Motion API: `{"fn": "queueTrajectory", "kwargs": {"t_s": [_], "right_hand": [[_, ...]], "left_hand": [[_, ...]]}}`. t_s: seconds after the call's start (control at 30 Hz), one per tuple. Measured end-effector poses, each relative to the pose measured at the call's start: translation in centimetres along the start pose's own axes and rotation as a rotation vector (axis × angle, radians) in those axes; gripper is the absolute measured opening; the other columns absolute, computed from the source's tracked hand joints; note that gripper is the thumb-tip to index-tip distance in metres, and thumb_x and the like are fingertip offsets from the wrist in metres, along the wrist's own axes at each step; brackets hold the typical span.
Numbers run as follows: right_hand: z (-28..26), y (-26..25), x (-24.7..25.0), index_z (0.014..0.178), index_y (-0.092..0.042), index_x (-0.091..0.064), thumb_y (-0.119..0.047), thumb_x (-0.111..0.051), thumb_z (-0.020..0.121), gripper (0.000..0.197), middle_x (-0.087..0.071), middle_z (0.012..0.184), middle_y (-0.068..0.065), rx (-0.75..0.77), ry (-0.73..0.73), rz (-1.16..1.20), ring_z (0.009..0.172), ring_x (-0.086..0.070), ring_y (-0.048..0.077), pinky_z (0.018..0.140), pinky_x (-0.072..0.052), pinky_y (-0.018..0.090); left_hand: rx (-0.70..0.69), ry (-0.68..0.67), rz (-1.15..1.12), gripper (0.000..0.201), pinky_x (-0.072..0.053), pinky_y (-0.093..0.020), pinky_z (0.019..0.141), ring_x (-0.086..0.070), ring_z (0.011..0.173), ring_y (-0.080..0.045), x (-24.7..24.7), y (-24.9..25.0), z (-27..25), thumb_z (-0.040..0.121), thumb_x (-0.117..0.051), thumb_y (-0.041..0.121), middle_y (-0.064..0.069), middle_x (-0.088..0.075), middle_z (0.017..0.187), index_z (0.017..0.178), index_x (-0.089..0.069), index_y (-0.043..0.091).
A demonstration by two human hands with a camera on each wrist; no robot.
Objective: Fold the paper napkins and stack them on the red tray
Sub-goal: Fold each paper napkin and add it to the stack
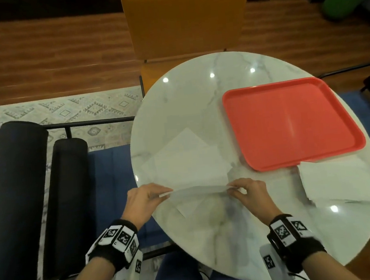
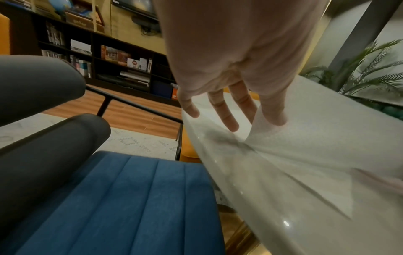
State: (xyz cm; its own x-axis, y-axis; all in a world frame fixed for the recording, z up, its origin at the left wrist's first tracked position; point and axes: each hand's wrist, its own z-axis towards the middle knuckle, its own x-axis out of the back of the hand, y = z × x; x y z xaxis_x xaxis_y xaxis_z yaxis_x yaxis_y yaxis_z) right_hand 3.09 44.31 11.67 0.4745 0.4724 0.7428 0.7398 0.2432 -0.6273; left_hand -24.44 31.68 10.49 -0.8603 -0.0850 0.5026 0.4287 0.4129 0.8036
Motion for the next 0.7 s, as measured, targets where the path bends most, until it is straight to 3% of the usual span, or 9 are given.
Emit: {"fn": "queueTrajectory", "kwargs": {"t_s": [0.13,0.2,0.33,0.4,0.47,0.53,0.57,0.63,0.7], "right_hand": [[0.9,-0.7,0.6,0.085,-0.021,-0.073,-0.025,-0.071,0.083,0.005,-0.072,0.079,-0.006,-0.048,-0.009,0.093,0.079,-0.065,0.012,0.083,-0.05,0.036],[2.6,-1.3,1.1,0.081,-0.018,-0.07,-0.026,-0.069,0.084,0.008,-0.071,0.075,-0.001,-0.043,-0.01,0.094,0.076,-0.065,0.018,0.077,-0.05,0.038],[6.7,-2.6,1.4,0.06,-0.016,-0.052,-0.026,-0.065,0.086,0.03,-0.052,0.057,0.0,-0.067,-0.023,0.003,0.062,-0.05,0.023,0.059,-0.039,0.036],[8.3,-3.0,1.2,0.059,-0.013,-0.049,-0.024,-0.064,0.085,0.032,-0.054,0.059,0.006,-0.118,-0.015,0.001,0.065,-0.054,0.027,0.061,-0.044,0.038],[9.4,-3.1,0.9,0.064,-0.012,-0.052,-0.023,-0.064,0.085,0.027,-0.057,0.064,0.007,-0.151,-0.02,0.004,0.073,-0.059,0.031,0.066,-0.048,0.039],[9.6,-3.5,0.7,0.09,-0.013,-0.062,-0.023,-0.063,0.087,0.01,-0.063,0.083,0.004,-0.197,-0.029,-0.004,0.086,-0.06,0.029,0.079,-0.05,0.04],[9.5,-3.6,0.5,0.11,-0.013,-0.06,-0.023,-0.062,0.088,0.024,-0.064,0.098,0.006,-0.216,-0.018,-0.035,0.096,-0.06,0.028,0.088,-0.048,0.044],[8.6,-4.1,0.1,0.13,-0.016,-0.048,-0.022,-0.058,0.091,0.041,-0.056,0.122,0.009,-0.202,0.026,-0.158,0.114,-0.052,0.03,0.1,-0.039,0.049],[7.1,-5.3,-1.1,0.136,-0.016,-0.041,-0.019,-0.051,0.093,0.045,-0.049,0.132,0.01,-0.101,0.084,-0.268,0.122,-0.045,0.03,0.103,-0.034,0.046]], "left_hand": [[0.106,0.016,-0.04,0.012,-0.048,-0.022,0.092,-0.063,0.096,0.001,-0.1,-0.5,0.3,0.083,-0.071,0.032,0.021,-0.071,0.093,0.085,-0.072,0.044],[0.151,0.057,-0.087,0.009,-0.048,-0.024,0.09,-0.064,0.094,-0.002,0.3,-0.4,1.2,0.083,-0.07,0.03,0.017,-0.071,0.092,0.09,-0.073,0.036],[0.155,0.108,-0.138,0.027,-0.042,-0.016,0.061,-0.055,0.067,-0.01,1.1,1.1,3.3,0.087,-0.067,0.025,-0.005,-0.064,0.068,0.069,-0.065,0.004],[0.169,0.127,-0.113,0.037,-0.033,-0.013,0.049,-0.044,0.058,-0.012,1.6,1.9,4.5,0.088,-0.065,0.024,-0.001,-0.049,0.057,0.058,-0.05,0.007],[0.182,0.112,-0.045,0.035,-0.037,-0.019,0.057,-0.046,0.064,-0.017,1.8,2.4,5.6,0.089,-0.063,0.028,0.005,-0.046,0.062,0.062,-0.047,0.014],[0.238,0.099,0.066,0.023,-0.046,-0.034,0.086,-0.057,0.092,-0.022,1.9,2.8,6.0,0.089,-0.06,0.038,0.003,-0.06,0.093,0.098,-0.062,0.017],[0.256,0.113,0.149,0.039,-0.041,-0.043,0.098,-0.055,0.108,-0.024,1.9,2.8,5.9,0.089,-0.059,0.041,-0.001,-0.058,0.114,0.122,-0.055,0.019],[0.216,0.203,0.31,0.055,-0.032,-0.05,0.105,-0.044,0.123,-0.029,1.4,2.9,5.0,0.092,-0.053,0.042,-0.007,-0.043,0.137,0.14,-0.037,0.022],[0.068,0.275,0.415,0.052,-0.031,-0.047,0.103,-0.043,0.123,-0.028,0.4,3.2,3.5,0.095,-0.049,0.037,-0.008,-0.041,0.139,0.142,-0.036,0.019]]}}
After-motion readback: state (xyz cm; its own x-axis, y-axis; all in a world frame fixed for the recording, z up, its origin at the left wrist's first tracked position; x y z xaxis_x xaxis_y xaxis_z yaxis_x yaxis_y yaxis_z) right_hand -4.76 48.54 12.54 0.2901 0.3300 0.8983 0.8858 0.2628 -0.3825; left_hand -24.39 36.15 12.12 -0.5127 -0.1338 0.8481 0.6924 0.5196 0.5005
